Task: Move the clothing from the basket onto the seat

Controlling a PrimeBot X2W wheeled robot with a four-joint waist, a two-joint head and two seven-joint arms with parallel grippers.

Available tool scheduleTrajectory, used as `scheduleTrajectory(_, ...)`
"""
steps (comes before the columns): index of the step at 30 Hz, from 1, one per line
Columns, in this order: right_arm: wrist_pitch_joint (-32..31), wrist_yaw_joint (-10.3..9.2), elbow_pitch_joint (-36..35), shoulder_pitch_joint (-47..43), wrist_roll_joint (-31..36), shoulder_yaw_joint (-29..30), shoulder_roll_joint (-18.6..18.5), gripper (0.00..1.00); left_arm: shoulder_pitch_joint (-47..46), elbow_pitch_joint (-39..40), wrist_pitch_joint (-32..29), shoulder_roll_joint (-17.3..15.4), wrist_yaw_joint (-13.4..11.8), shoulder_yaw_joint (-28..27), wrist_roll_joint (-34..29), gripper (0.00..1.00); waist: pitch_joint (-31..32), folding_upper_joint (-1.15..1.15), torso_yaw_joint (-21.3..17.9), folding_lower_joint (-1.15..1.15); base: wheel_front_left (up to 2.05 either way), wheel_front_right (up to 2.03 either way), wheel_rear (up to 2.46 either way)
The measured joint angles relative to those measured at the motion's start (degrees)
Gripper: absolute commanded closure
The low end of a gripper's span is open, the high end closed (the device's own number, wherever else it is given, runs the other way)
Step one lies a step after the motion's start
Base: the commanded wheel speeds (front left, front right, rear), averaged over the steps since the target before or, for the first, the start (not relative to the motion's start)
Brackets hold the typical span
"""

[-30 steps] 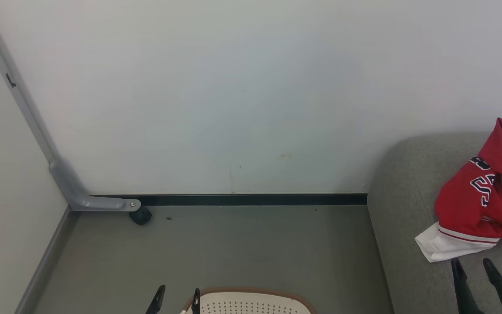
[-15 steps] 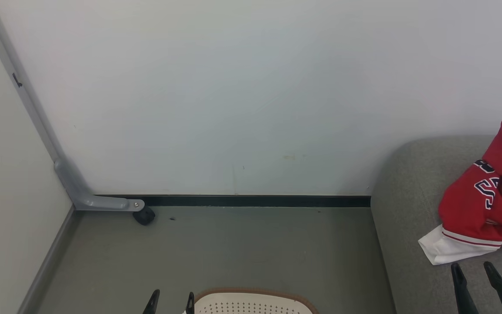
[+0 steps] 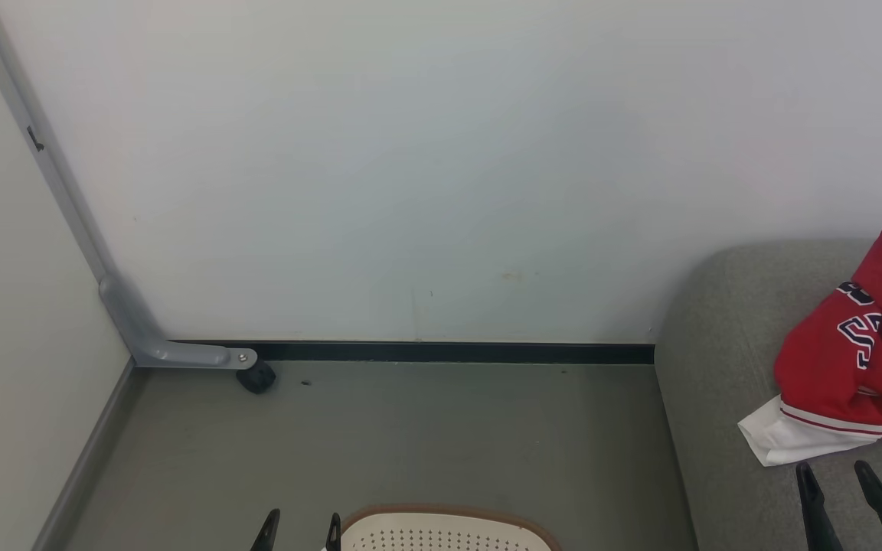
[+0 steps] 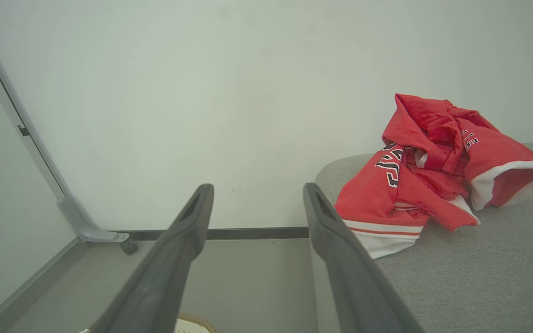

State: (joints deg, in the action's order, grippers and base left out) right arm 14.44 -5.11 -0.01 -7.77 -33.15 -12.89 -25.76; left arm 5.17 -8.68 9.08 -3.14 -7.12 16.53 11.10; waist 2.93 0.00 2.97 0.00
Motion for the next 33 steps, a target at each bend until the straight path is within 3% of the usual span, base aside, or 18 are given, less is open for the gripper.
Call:
scheduleTrajectory(11,0.0,0.0,-1.1,-0.1,1.0,0.5,0.0,0.0,0.0,-0.2,0.0,0.0,0.0,0.5,0.4,0.0,-0.3,0.0,0.3,0.0,0.0,0.0,0.0)
scheduleTrajectory(12,-0.1,0.01,-0.7,-0.1,1.0,0.3,0.3,1.0,0.0,-0.7,0.0,0.0,0.1,0.5,0.3,1.0,-0.3,0.0,0.3,0.0,0.0,0.0,0.0)
scheduleTrajectory(20,-0.8,0.1,2.2,-1.2,0.0,-0.7,3.8,1.0,1.2,-3.4,0.0,0.0,0.2,0.3,0.6,1.0,-0.4,0.0,0.2,0.0,0.0,0.0,0.0)
scheduleTrajectory(33,-3.8,1.59,3.9,-0.2,-7.9,2.4,6.2,1.0,0.9,-3.8,-2.0,0.0,2.1,-2.4,12.5,1.0,-0.8,0.0,-0.3,0.0,0.0,0.0,0.0)
